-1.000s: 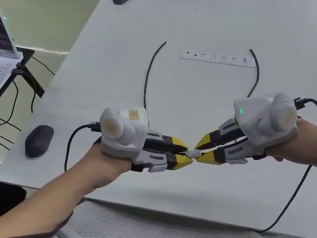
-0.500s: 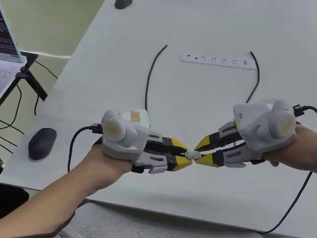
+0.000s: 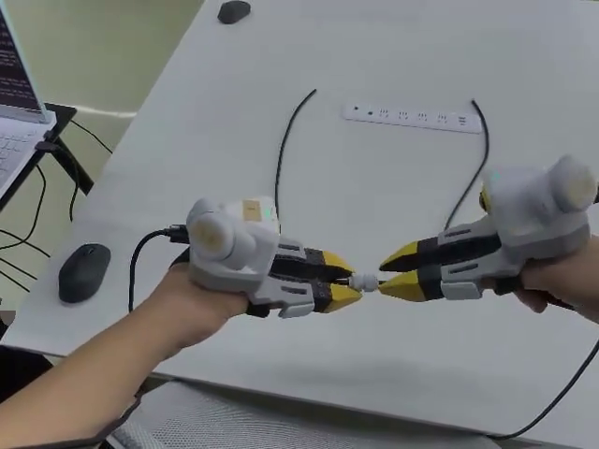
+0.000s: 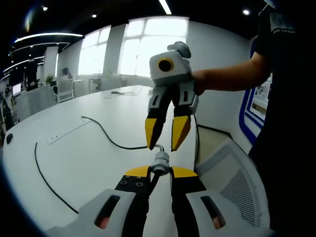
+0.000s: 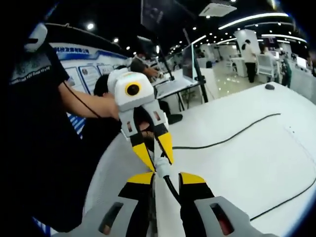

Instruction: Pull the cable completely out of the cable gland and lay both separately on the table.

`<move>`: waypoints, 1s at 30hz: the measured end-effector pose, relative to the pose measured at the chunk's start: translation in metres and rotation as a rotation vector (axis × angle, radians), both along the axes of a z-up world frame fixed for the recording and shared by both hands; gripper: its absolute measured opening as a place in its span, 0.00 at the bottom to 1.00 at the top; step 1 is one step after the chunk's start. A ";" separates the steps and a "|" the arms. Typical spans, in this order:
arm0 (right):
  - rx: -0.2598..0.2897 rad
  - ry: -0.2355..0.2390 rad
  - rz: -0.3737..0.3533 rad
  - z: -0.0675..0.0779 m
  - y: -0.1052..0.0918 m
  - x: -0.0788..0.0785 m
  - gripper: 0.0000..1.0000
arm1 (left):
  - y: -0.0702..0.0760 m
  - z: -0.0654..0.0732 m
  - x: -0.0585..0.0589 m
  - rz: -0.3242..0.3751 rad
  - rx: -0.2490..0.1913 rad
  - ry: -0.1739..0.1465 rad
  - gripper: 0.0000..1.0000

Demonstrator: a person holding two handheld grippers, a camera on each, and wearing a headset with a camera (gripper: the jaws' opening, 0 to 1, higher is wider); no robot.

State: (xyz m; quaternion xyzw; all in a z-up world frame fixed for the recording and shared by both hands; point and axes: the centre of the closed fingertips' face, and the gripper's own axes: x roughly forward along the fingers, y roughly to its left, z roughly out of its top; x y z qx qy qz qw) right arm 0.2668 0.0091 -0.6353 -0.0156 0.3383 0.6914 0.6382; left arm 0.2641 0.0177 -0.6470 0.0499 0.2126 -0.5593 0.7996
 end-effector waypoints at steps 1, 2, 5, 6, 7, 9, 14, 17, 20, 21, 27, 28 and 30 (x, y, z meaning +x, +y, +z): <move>0.003 0.038 0.006 0.000 0.001 -0.002 0.20 | 0.000 0.000 0.000 -0.003 0.006 -0.006 0.15; 0.003 0.020 0.005 -0.001 0.002 0.002 0.20 | 0.001 -0.001 0.000 -0.001 0.006 -0.003 0.15; 0.020 0.084 0.021 0.001 0.006 -0.002 0.15 | 0.001 -0.003 0.000 -0.010 0.015 -0.006 0.15; 0.020 0.096 0.023 0.001 0.006 -0.002 0.16 | 0.001 -0.003 0.000 -0.013 0.021 -0.013 0.15; 0.027 0.085 0.032 0.000 0.008 -0.001 0.17 | 0.001 -0.004 0.000 -0.013 0.028 -0.015 0.15; 0.017 0.114 0.050 -0.001 0.008 -0.005 0.16 | 0.001 -0.004 0.001 -0.009 0.029 -0.016 0.15; 0.014 0.154 0.077 -0.003 0.010 -0.007 0.16 | 0.001 0.000 0.001 -0.006 0.021 -0.017 0.16; 0.019 0.188 0.086 -0.003 0.011 -0.008 0.15 | 0.002 0.001 0.002 -0.007 0.018 -0.015 0.16; 0.026 0.230 0.096 -0.003 0.012 -0.009 0.12 | 0.001 0.002 0.000 -0.010 0.015 -0.003 0.16; 0.021 0.231 0.100 -0.005 0.012 -0.009 0.12 | 0.001 0.002 0.000 -0.014 0.016 -0.002 0.16; 0.020 0.280 0.112 -0.005 0.014 -0.012 0.09 | 0.002 0.001 0.003 -0.017 0.019 0.004 0.16; 0.021 0.282 0.113 -0.005 0.013 -0.012 0.09 | 0.001 0.002 0.003 -0.021 0.020 -0.002 0.16; 0.020 0.275 0.121 -0.005 0.013 -0.013 0.09 | 0.001 0.001 0.003 -0.025 0.019 -0.001 0.16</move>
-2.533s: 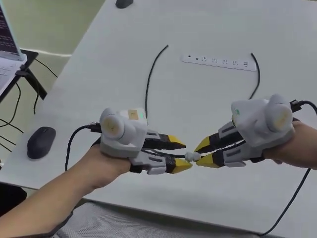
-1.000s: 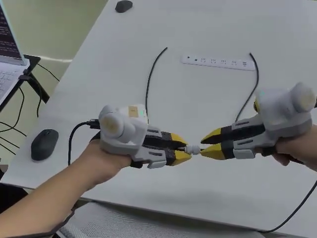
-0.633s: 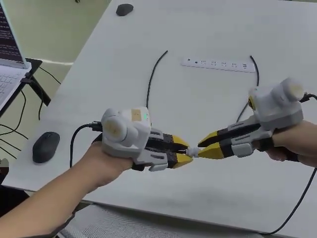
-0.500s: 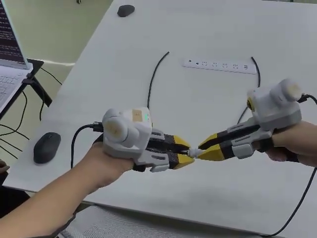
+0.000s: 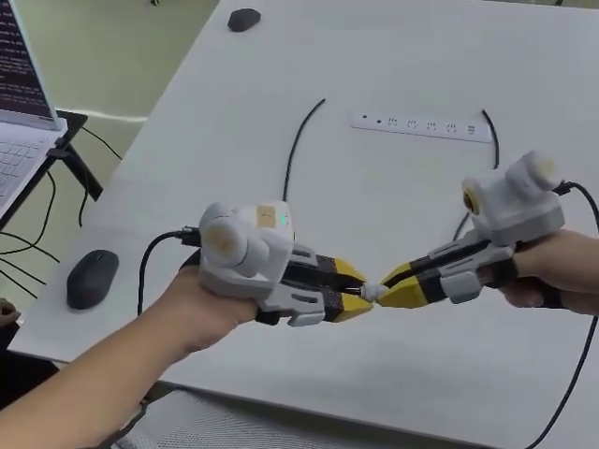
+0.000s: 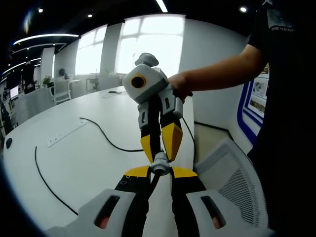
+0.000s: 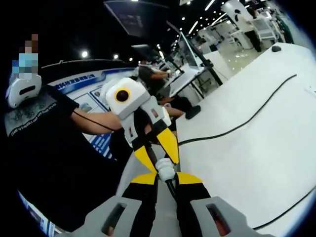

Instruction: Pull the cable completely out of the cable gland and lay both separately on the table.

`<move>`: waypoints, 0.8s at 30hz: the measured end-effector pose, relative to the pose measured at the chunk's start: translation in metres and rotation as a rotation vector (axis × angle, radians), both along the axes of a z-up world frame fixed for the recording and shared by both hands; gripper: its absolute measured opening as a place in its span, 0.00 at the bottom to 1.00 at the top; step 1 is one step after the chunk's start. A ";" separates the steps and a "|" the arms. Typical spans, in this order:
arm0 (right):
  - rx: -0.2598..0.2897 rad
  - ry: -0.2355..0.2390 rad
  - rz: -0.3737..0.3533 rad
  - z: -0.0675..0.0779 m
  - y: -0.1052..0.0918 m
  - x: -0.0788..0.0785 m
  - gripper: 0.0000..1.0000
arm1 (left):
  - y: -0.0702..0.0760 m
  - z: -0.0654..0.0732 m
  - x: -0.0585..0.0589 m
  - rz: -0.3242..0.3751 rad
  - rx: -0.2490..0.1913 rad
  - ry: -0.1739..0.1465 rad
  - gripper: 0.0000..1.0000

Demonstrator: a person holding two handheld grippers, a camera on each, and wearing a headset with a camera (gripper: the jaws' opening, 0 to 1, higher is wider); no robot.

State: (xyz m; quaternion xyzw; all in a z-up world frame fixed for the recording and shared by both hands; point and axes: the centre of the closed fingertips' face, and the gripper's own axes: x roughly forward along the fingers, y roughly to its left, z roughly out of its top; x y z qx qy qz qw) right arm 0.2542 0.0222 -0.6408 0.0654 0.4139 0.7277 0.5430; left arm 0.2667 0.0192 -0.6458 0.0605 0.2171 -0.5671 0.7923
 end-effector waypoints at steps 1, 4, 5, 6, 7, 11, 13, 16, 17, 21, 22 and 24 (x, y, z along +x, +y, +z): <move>-0.001 -0.004 0.003 0.000 0.000 0.000 0.09 | 0.000 0.000 0.000 -0.002 0.002 0.001 0.16; -0.002 -0.054 0.028 -0.002 0.000 -0.002 0.08 | -0.001 -0.002 -0.001 -0.004 0.005 0.004 0.16; -0.005 -0.067 0.033 -0.002 0.000 -0.003 0.08 | -0.001 -0.002 -0.001 -0.002 0.005 0.011 0.16; -0.010 -0.084 0.037 -0.003 0.000 -0.003 0.08 | -0.001 -0.003 -0.002 -0.001 0.005 0.018 0.16; -0.009 -0.100 0.040 -0.003 0.000 -0.003 0.08 | -0.001 -0.003 -0.002 -0.001 0.004 0.018 0.15; -0.010 -0.159 0.042 -0.002 0.000 -0.003 0.08 | -0.001 -0.003 -0.002 0.000 -0.006 0.040 0.15; -0.007 -0.224 0.046 -0.002 0.000 -0.002 0.08 | -0.002 -0.002 -0.002 0.003 -0.014 0.052 0.15; -0.013 -0.304 0.047 -0.002 -0.001 -0.003 0.07 | -0.003 -0.001 -0.002 0.005 -0.024 0.071 0.15; -0.016 -0.330 0.047 -0.002 -0.001 -0.002 0.07 | -0.004 -0.001 -0.002 0.005 -0.023 0.071 0.15; -0.031 -0.424 0.062 -0.004 -0.001 -0.004 0.07 | -0.004 -0.001 -0.004 0.001 -0.025 0.087 0.15; -0.029 -0.451 0.069 -0.004 -0.001 -0.005 0.07 | -0.004 -0.001 -0.005 0.001 -0.025 0.091 0.15; -0.030 -0.499 0.071 -0.005 0.000 -0.005 0.07 | -0.004 -0.001 -0.005 0.003 -0.024 0.094 0.15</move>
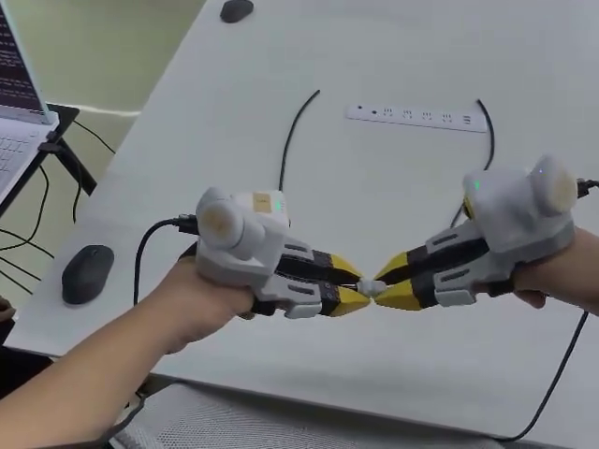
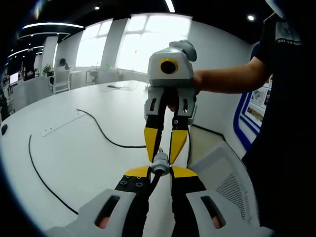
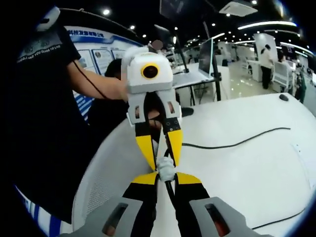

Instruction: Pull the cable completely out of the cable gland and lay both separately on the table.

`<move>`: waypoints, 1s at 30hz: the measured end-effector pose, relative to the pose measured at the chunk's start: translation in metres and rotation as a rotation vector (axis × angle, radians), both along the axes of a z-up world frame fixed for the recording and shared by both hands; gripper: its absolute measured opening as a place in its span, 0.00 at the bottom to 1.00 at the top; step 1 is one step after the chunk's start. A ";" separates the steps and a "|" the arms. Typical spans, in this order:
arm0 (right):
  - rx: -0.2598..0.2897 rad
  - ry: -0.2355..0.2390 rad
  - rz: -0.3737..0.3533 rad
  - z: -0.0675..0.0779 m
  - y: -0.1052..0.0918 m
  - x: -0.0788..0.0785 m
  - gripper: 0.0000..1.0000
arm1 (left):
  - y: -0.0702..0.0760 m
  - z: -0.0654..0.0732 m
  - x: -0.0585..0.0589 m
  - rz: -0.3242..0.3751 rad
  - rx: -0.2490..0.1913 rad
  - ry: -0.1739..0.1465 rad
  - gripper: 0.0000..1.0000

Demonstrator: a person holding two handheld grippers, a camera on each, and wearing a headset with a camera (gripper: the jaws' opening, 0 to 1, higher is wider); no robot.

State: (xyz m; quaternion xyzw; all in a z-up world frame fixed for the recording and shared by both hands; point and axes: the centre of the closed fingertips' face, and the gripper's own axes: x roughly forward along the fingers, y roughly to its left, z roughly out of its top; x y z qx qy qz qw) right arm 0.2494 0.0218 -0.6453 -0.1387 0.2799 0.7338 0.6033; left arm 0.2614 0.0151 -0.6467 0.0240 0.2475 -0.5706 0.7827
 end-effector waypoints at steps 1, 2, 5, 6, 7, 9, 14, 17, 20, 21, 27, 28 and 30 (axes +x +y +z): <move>-0.002 -0.024 0.004 0.000 0.000 0.000 0.07 | 0.000 0.000 0.000 -0.001 0.001 -0.003 0.15; -0.003 -0.032 0.006 0.000 0.000 -0.001 0.07 | 0.000 0.000 -0.001 0.004 -0.001 0.007 0.15; -0.008 -0.149 0.032 -0.002 0.001 0.000 0.07 | 0.001 -0.001 -0.001 0.009 0.003 0.011 0.15; -0.009 -0.177 0.036 -0.003 0.001 0.000 0.07 | 0.002 -0.001 -0.001 0.013 0.004 0.015 0.16; -0.012 -0.222 0.038 -0.003 0.002 0.001 0.07 | 0.002 -0.001 -0.001 0.015 0.004 0.017 0.15; -0.010 -0.277 0.042 -0.003 0.003 0.000 0.07 | 0.003 -0.002 0.000 0.021 0.000 0.020 0.15; 0.007 -0.385 0.024 0.001 0.004 0.004 0.08 | 0.006 0.002 0.002 0.042 -0.032 0.046 0.15; -0.001 -0.472 0.034 0.001 0.003 0.006 0.08 | 0.005 0.004 0.004 0.050 -0.040 0.049 0.15; -0.013 -0.518 0.046 0.000 0.003 0.007 0.08 | 0.005 0.004 0.003 0.046 -0.039 0.045 0.15; -0.014 -0.525 0.049 0.000 0.003 0.006 0.08 | 0.005 0.004 0.003 0.044 -0.037 0.044 0.15; -0.016 -0.562 0.044 -0.001 0.002 0.008 0.08 | 0.004 0.002 0.004 0.046 -0.035 0.042 0.15; -0.015 -0.561 0.043 -0.001 0.001 0.008 0.08 | 0.004 0.002 0.004 0.045 -0.034 0.040 0.15; -0.014 -0.561 0.037 -0.001 0.001 0.009 0.08 | 0.004 0.002 0.004 0.044 -0.035 0.038 0.15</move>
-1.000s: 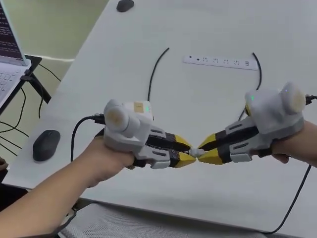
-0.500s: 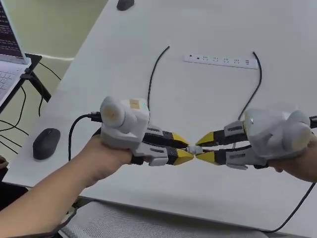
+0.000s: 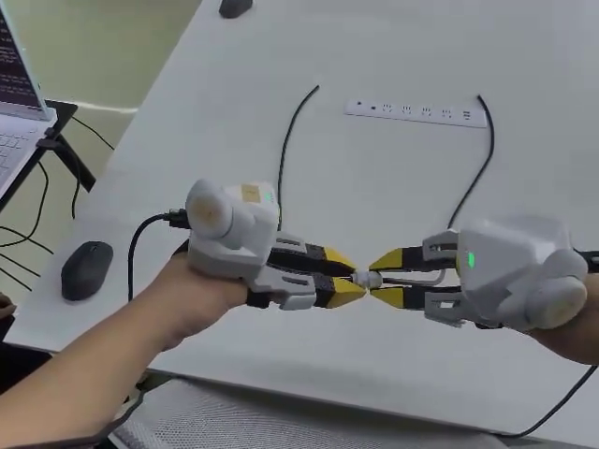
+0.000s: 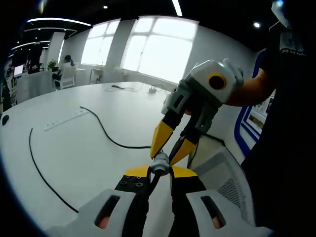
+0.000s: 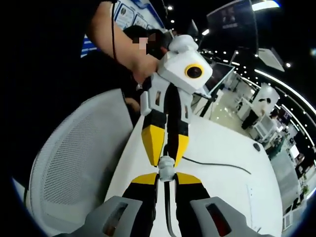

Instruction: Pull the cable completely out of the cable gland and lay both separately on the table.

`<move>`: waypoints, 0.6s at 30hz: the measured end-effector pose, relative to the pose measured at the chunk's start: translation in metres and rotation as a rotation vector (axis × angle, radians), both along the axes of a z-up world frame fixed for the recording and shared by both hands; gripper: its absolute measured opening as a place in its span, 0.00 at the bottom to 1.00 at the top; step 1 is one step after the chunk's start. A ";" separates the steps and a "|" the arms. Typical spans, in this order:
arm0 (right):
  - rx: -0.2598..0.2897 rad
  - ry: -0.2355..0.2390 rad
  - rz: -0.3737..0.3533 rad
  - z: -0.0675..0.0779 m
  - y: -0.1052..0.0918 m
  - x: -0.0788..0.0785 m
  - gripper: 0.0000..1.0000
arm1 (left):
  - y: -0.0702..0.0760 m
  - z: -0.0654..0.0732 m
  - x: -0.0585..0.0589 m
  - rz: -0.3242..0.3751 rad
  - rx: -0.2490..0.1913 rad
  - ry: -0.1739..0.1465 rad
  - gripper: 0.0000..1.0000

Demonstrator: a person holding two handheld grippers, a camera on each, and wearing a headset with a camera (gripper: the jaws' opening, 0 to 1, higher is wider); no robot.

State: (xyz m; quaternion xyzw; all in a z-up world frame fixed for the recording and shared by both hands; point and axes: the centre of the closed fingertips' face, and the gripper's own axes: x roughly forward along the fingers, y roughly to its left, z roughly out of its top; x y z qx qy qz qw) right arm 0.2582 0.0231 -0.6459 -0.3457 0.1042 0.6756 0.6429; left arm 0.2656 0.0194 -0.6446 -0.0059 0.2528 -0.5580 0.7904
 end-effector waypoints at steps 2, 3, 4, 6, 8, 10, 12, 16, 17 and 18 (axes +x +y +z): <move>0.003 0.008 -0.007 0.000 0.000 0.001 0.08 | 0.000 0.000 0.000 -0.006 0.005 -0.012 0.15; 0.006 0.019 -0.017 0.001 0.000 0.001 0.08 | 0.000 0.000 0.000 -0.005 0.006 -0.015 0.15; 0.006 0.043 -0.032 0.000 0.000 0.001 0.08 | 0.000 0.000 0.000 -0.005 0.006 -0.015 0.15; 0.005 0.043 -0.029 0.001 -0.001 0.001 0.08 | -0.001 0.000 0.000 -0.007 0.006 -0.018 0.15; 0.008 0.066 -0.034 0.001 -0.001 0.001 0.08 | -0.001 0.000 -0.001 -0.008 0.006 -0.015 0.15; 0.015 0.098 -0.042 0.001 -0.002 0.000 0.10 | -0.002 0.001 -0.002 -0.013 0.006 -0.017 0.15; 0.030 0.158 -0.052 0.002 -0.002 -0.003 0.13 | -0.002 -0.001 -0.003 -0.018 0.012 -0.016 0.15; 0.058 0.322 -0.097 0.007 -0.008 -0.002 0.14 | -0.003 0.000 -0.004 -0.028 0.012 -0.034 0.15; 0.077 0.385 -0.113 0.010 -0.009 -0.002 0.15 | -0.003 0.000 -0.005 -0.032 0.013 -0.041 0.15; 0.105 0.488 -0.141 0.014 -0.009 -0.001 0.17 | -0.003 0.001 -0.004 -0.034 0.015 -0.047 0.15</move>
